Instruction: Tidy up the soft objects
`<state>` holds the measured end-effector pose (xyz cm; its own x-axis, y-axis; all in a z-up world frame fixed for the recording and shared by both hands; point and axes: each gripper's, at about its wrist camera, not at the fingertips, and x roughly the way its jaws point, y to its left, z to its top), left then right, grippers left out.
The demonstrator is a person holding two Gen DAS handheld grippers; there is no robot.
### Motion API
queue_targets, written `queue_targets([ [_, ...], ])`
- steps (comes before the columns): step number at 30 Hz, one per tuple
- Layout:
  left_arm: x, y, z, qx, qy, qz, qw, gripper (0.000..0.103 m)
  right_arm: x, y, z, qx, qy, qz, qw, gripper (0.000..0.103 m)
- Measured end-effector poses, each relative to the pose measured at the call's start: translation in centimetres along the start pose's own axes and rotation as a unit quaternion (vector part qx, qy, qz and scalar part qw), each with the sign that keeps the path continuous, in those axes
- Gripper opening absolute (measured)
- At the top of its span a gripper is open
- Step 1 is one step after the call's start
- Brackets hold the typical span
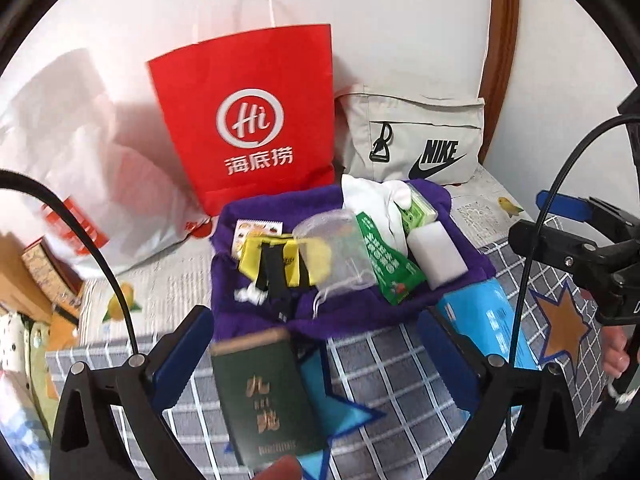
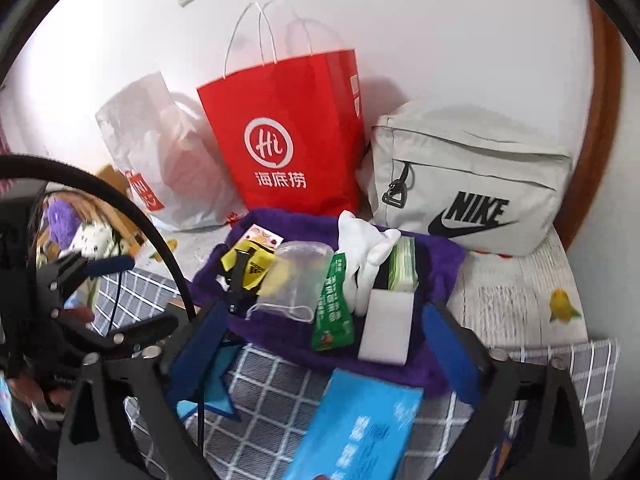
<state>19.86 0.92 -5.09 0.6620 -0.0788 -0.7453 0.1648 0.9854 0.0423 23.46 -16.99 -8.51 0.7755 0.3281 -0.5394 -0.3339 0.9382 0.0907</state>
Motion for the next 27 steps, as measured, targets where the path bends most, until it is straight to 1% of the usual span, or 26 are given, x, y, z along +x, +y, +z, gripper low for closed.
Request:
queue_targets([
  [3, -1.9, 0.1, -2.0, -0.017, -0.004, -0.013, 0.9998, 0.103, -1.6, 1.1, -1.7, 0.007, -0.011, -0.018, 1.0, 0.103],
  [5, -2.9, -0.1, -3.0, -0.022, -0.006, -0.011, 0.9997, 0.103, -2.5, 1.5, -3.1, 0.021, -0.007, -0.028, 0.999, 0.103],
  [7, -4.0, -0.4, -4.3, -0.027, -0.009, 0.002, 0.9996, 0.103, -3.3, 1.9, -4.5, 0.035, 0.0, -0.03, 0.999, 0.103],
  [11, -6.3, -1.1, -6.2, -0.021, -0.021, 0.013, 0.9995, 0.103, -5.5, 2.7, -7.1, 0.041, 0.003, -0.052, 0.998, 0.103],
  [13, -7.5, -1.5, -7.1, -0.018, -0.029, 0.03, 0.999, 0.103, -6.6, 3.1, -8.1, 0.043, 0.004, -0.059, 0.997, 0.103],
  [15, -8.7, -1.7, -8.1, -0.024, -0.038, 0.049, 0.9978, 0.103, -7.8, 3.5, -9.1, 0.048, 0.007, -0.062, 0.997, 0.103],
  [18, -10.5, -1.8, -9.2, -0.04, -0.045, 0.041, 0.9973, 0.103, -9.3, 3.8, -10.3, 0.056, 0.007, -0.062, 0.996, 0.103],
  [20, -11.3, -2.1, -9.6, -0.042, -0.049, 0.037, 0.9972, 0.103, -10.2, 3.8, -11.0, 0.056, 0.005, -0.069, 0.996, 0.103],
  [23, -11.9, -2.8, -10.1, -0.041, -0.052, 0.041, 0.997, 0.103, -11.0, 3.6, -11.6, 0.063, 0.005, -0.092, 0.994, 0.103],
  [25, -12.1, -3.2, -10.4, -0.043, -0.051, 0.029, 0.9973, 0.103, -11.3, 3.5, -11.9, 0.064, 0.006, -0.101, 0.993, 0.103],
  [27, -12.1, -3.5, -10.6, -0.044, -0.048, 0.022, 0.9976, 0.103, -11.6, 3.8, -12.2, 0.057, 0.007, -0.122, 0.991, 0.103],
])
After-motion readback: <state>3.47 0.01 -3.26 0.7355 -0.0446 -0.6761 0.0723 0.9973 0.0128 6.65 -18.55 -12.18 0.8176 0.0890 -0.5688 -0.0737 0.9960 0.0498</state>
